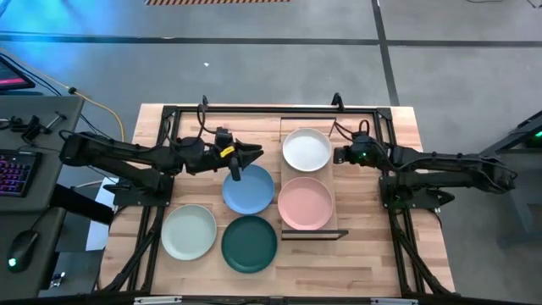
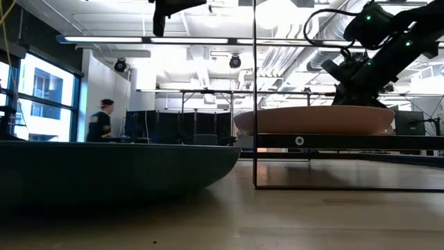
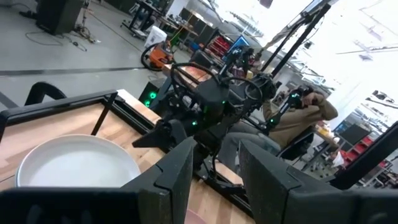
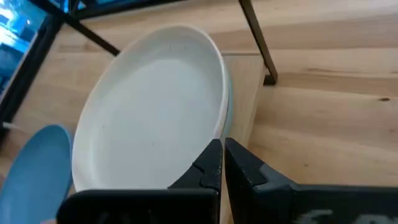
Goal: Place and stack plates onto a shelf
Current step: Stack the white plate on top of the light blue plate on the shelf
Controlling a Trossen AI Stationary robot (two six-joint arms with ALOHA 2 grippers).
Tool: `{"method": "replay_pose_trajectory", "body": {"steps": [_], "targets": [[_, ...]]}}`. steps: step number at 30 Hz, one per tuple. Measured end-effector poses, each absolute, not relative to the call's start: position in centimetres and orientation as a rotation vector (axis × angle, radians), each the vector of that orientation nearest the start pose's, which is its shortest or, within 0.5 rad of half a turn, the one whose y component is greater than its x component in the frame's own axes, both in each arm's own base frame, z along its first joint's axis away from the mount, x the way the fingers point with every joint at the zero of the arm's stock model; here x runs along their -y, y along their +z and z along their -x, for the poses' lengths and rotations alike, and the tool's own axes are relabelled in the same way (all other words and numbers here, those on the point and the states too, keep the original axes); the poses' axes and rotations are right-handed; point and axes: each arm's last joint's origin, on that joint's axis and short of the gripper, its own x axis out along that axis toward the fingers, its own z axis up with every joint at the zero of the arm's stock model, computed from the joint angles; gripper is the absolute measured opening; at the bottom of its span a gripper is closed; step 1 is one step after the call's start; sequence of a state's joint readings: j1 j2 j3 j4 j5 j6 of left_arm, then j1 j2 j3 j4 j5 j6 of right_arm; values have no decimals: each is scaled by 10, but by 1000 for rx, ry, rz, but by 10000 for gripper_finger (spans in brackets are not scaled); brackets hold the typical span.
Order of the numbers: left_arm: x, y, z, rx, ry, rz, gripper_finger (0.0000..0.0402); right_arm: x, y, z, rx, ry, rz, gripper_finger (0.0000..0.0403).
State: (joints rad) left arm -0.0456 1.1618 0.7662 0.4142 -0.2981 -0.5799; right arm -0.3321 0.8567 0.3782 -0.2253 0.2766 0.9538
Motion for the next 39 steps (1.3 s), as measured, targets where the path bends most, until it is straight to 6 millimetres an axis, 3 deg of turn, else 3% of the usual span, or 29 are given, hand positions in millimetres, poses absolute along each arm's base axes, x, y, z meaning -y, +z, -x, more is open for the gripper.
{"method": "replay_pose_trajectory", "body": {"steps": [10, 39], "targets": [[3, 308, -260, 88, 246, 581, 122, 66, 169, -165, -389, -926, -969, 0], [2, 308, -260, 92, 270, 563, 122, 68, 174, -170, -325, -898, -963, 0]]}}
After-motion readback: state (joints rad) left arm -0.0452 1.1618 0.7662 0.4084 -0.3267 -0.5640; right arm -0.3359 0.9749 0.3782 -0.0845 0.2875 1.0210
